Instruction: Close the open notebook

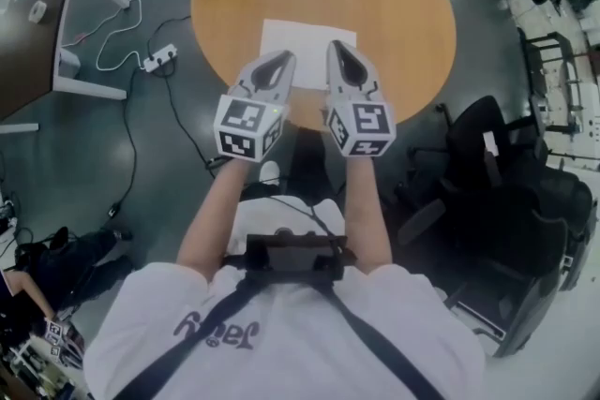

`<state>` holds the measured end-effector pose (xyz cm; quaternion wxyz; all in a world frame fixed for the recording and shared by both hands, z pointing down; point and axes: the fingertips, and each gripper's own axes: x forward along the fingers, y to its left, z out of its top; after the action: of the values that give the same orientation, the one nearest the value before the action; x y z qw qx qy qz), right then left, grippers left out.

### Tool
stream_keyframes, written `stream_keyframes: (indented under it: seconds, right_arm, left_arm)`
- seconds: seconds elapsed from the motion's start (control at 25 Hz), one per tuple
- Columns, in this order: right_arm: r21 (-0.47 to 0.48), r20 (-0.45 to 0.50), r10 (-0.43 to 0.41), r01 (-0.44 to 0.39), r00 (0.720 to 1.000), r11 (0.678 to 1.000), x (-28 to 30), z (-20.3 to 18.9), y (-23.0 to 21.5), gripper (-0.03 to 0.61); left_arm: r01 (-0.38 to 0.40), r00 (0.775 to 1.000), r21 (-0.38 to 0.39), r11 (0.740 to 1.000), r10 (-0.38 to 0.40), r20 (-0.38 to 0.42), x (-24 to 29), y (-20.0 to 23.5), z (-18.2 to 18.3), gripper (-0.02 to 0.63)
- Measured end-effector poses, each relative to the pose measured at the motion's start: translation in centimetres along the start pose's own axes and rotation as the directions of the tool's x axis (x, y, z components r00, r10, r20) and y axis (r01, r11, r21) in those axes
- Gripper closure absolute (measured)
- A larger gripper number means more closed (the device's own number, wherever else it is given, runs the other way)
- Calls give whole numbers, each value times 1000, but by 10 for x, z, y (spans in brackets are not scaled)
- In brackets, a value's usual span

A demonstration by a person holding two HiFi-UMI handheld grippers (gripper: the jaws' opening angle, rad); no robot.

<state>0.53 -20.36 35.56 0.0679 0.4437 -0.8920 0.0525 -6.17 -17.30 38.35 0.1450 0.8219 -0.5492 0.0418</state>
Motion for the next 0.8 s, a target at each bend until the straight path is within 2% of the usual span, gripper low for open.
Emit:
stream_keyframes:
  seconds: [0.2,0.36,0.44,0.56,0.64,0.72,0.8]
  right_arm:
    - [-35,-97,92,-95,991,995,31,-29,-14,558]
    - [-90,-205,201,-223,958,971,74,-65,-15,545]
    - [-113,-265,257,-295,929,949,95,-80,-17,515]
    - [-66,-339,353,-396,872,916,117,-97,-16,514]
    - [-50,-379,392,-441,838,896,129,-106,-15,512]
    - [-74,-434,419,-495,798,866,139,-117,-20,458]
    - [-104,-499,451,-568,740,816,149,-131,-26,411]
  left_arm:
    - [-79,993,-94,992,70,-91,12,20,-40,598]
    - [-165,974,-204,965,127,-186,19,45,-82,598]
    - [-204,965,-278,939,145,-217,22,54,-102,598]
    - [-254,953,-376,891,166,-252,19,59,-123,597]
    - [-281,946,-410,868,179,-269,17,62,-133,597]
    - [-309,937,-430,848,195,-289,20,60,-144,595]
    - [-340,928,-458,821,214,-305,29,56,-159,588]
